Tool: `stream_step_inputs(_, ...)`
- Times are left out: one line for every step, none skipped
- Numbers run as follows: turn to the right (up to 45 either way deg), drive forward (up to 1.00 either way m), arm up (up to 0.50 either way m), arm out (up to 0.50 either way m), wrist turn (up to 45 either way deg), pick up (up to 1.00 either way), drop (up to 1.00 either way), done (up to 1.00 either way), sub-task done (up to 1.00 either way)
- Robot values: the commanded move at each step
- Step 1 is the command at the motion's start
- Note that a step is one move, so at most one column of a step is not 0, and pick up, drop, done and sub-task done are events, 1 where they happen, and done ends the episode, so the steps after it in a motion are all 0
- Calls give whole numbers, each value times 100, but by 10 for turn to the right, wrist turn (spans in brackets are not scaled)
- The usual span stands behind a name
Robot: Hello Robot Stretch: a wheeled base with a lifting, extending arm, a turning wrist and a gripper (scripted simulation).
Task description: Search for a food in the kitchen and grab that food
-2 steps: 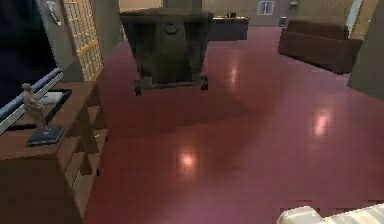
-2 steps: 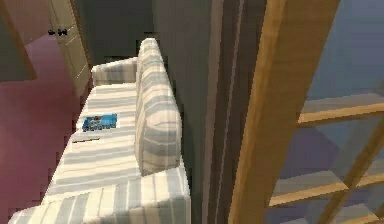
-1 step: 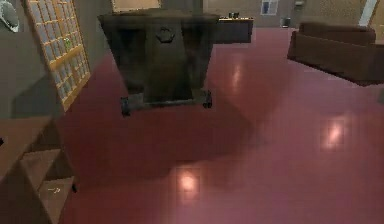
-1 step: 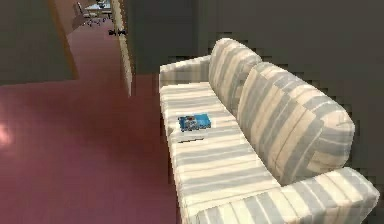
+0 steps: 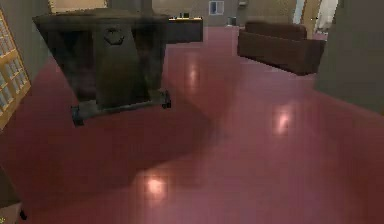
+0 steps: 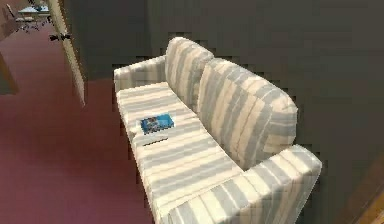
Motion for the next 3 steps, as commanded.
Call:
stream_step_inputs(0,100,0,0,0,0,0,0,0)
stream_step_inputs(0,100,0,0,0,0,0,0,0)
stream_step_inputs(30,0,0,0,0,0,0,0,0)
